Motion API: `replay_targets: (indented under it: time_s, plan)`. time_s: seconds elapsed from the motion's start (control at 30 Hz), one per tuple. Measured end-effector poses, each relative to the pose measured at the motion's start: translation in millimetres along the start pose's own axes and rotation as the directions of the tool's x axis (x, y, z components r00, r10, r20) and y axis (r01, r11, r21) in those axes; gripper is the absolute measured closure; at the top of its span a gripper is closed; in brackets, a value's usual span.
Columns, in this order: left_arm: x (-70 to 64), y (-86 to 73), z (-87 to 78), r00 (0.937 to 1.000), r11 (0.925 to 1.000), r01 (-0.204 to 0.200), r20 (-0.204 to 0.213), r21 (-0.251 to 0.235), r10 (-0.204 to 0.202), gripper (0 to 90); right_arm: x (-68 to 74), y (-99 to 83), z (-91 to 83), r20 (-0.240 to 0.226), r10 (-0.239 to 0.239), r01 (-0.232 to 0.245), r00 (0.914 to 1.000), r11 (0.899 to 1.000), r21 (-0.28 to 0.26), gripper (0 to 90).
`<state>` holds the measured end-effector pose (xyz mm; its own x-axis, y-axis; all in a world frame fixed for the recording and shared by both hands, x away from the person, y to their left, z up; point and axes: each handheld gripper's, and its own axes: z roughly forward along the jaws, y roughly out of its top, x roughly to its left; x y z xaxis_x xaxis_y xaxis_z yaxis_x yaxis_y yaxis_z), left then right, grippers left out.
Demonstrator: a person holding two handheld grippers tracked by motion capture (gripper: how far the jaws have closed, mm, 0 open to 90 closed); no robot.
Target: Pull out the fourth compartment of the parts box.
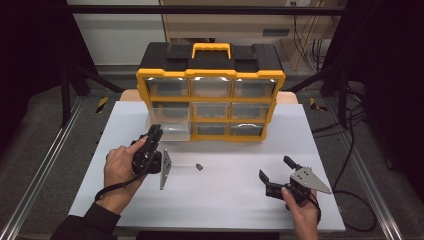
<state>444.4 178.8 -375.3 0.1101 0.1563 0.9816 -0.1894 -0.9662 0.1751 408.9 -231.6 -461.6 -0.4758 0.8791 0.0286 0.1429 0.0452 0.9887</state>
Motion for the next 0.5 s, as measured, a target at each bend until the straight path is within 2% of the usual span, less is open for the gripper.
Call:
replay_targets:
  time_s: [0.5]
  plan:
    - [-2.6,-0.7,-4.7,0.9999,1.0000,-0.003,0.010,-0.002,0.003,74.6,1.0,-0.1,0.1,-0.003,0.000,0.000,1.0000,1.000,0.003,2.0]
